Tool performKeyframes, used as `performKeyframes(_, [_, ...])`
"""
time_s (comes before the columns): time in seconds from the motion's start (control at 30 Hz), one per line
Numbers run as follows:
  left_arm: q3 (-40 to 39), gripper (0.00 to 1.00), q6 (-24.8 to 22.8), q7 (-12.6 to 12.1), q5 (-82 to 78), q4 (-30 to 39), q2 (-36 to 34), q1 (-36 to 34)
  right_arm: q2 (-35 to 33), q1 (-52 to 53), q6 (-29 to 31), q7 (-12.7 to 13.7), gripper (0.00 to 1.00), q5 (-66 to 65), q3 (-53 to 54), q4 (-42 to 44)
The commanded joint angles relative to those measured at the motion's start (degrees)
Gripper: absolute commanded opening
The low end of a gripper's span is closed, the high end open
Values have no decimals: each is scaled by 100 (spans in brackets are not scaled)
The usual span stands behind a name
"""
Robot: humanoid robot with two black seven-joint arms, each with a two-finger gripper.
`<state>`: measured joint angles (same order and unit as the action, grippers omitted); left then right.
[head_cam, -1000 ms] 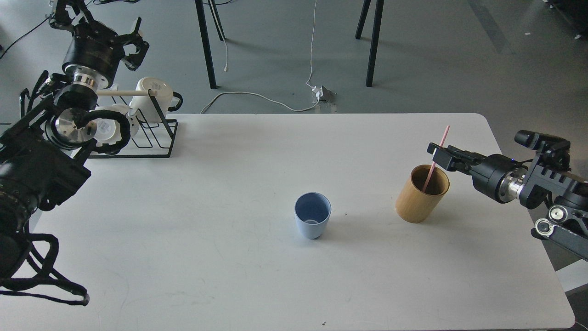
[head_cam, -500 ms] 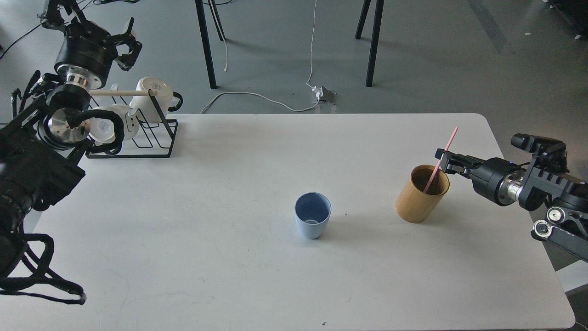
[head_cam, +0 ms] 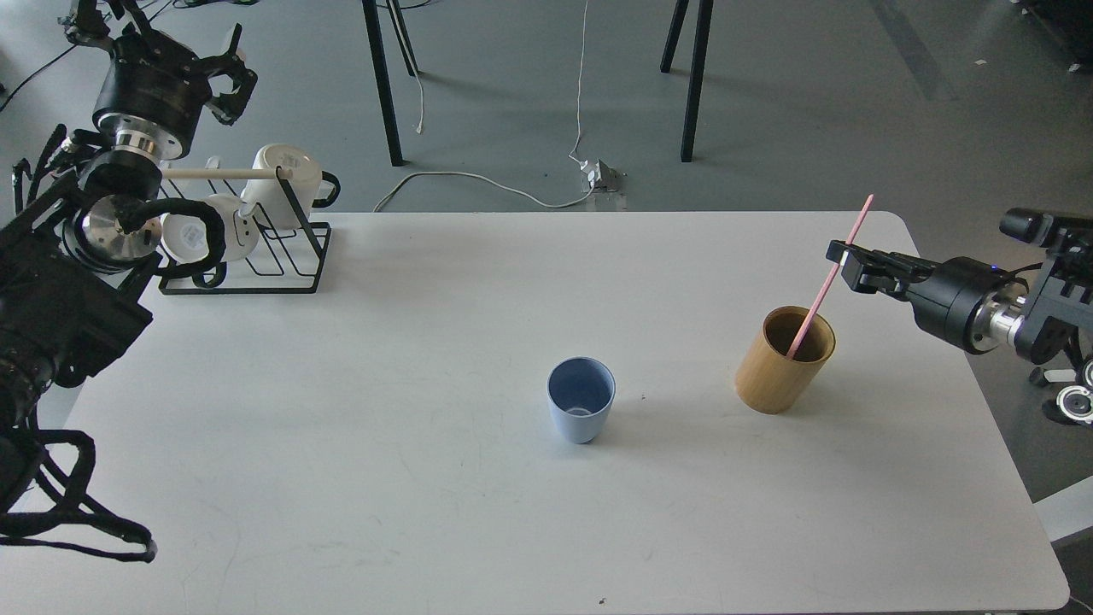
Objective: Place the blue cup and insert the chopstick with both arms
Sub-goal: 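Grasp the pink straw and lift it out of the tan cup, then lower the pink straw into the blue cup and open the right gripper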
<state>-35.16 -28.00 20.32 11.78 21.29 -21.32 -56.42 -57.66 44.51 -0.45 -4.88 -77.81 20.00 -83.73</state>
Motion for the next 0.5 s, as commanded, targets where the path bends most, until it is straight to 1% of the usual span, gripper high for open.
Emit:
performKeyframes(0.0, [0,99,0,-2,0,-2,-47,8,-333,548,404,40,2,213,179,-267])
performKeyframes(0.1, [0,99,0,-2,0,-2,-82,8,-298,1032,528,67,2,389,285,-267])
performKeyframes(0.17, [0,99,0,-2,0,-2,-109,8,-159,1261,537,67,2,678,276,-276])
performKeyframes(0.2, [-8,99,0,-2,0,-2,-117,8,-27,1305,537,58,2,836,276,-285])
performKeyframes(0.33, [-35,99,0,-2,0,7,-214,8,983,1297,449,58,1,1067,198,-276])
performKeyframes(0.47, [-35,99,0,-2,0,7,-258,0,1415,1200,300,32,1,1040,-197,-258])
